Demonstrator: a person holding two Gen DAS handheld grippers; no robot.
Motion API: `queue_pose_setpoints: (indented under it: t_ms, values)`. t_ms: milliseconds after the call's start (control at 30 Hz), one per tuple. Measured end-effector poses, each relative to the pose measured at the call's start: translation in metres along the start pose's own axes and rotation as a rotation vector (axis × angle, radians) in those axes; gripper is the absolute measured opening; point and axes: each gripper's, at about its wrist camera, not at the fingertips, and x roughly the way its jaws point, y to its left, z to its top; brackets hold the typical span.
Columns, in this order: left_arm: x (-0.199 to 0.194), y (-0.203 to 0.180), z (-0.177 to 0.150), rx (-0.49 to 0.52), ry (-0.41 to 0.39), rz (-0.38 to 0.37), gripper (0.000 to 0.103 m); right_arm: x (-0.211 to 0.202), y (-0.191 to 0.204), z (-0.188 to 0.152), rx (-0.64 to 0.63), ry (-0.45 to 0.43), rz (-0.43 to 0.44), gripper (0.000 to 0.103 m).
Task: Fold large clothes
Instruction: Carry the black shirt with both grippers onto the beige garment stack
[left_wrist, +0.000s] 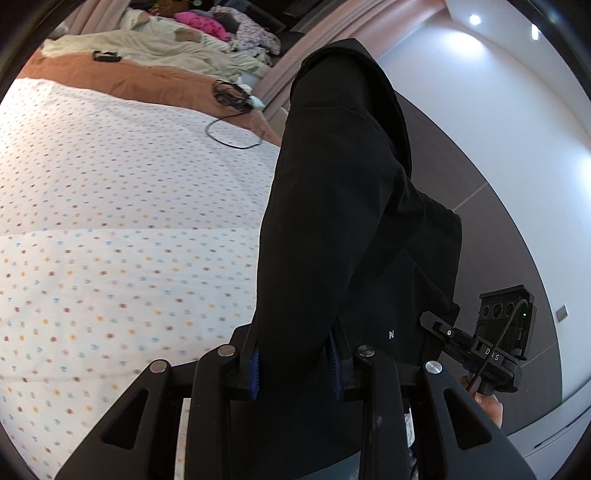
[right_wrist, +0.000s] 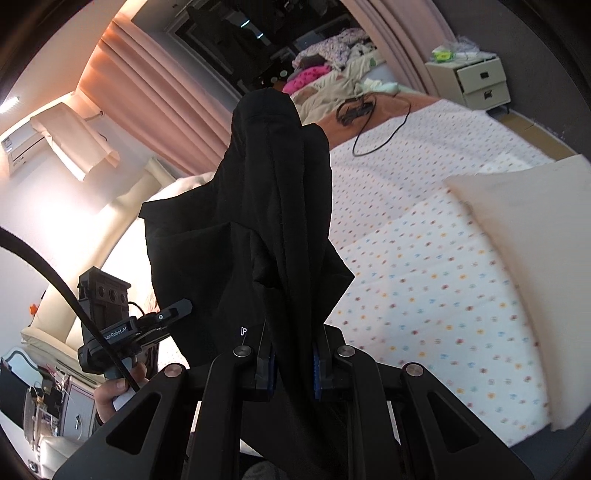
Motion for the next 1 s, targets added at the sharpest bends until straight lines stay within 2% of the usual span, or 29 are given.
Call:
queue_pose_setpoints:
  t_ms: [400,467,700,800,867,1000]
  values:
    - [0.064,-0.100,-0.008,0.083,0.044,-0.091,0.029,-0.107,-0.052,0.010,-0.016,-0.083,-0.066,0.011]
    - [0.082,-0.104,-0.001,0.095,0.056,-0.109,0.029,-0.123,-0.058,0.014,-0.021,-0.097,-0.084,0.011]
    - [0.128,-0.148,-0.010,0.116,0.100,-0.175,0.029,-0.178,-0.070,0.027,-0.051,-0.146,-0.147,0.011]
    - [0.150,-0.164,-0.011,0.125,0.125,-0.206,0.029,-0.195,-0.070,0.028,-0.059,-0.163,-0.175,0.011]
    - [0.157,-0.181,-0.023,0.124,0.141,-0.224,0.029,-0.200,-0.071,0.029,-0.061,-0.171,-0.198,0.011]
    - [0.193,-0.194,-0.022,0.118,0.188,-0.258,0.029,-0.205,-0.070,0.033,-0.061,-0.175,-0.244,0.010]
